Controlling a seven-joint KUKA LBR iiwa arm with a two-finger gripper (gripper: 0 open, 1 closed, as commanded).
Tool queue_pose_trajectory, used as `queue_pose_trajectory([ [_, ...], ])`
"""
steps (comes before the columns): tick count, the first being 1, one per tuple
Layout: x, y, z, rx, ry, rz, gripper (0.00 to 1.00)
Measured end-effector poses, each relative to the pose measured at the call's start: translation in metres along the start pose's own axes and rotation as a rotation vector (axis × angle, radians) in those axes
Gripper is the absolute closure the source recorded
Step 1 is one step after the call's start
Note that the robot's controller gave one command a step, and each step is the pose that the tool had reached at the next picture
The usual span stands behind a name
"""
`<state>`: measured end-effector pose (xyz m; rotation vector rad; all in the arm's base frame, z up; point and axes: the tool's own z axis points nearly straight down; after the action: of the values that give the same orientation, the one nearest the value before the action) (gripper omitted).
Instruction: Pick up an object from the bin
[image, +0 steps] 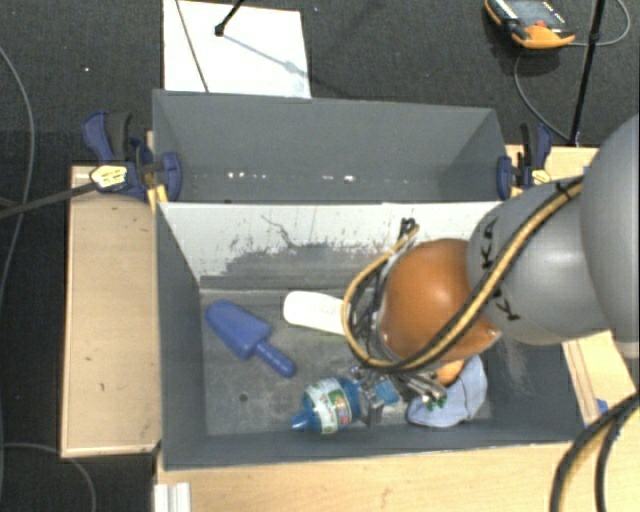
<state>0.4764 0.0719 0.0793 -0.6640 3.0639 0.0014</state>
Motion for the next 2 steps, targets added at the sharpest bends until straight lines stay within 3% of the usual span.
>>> queue_pose_trajectory([
  [1, 0.001, 0.0, -0.008, -0.001, 0.004, 0.001, 1.0],
  [2, 0.002, 0.001, -0.038, -0.002, 0.007, 0.0, 1.0],
])
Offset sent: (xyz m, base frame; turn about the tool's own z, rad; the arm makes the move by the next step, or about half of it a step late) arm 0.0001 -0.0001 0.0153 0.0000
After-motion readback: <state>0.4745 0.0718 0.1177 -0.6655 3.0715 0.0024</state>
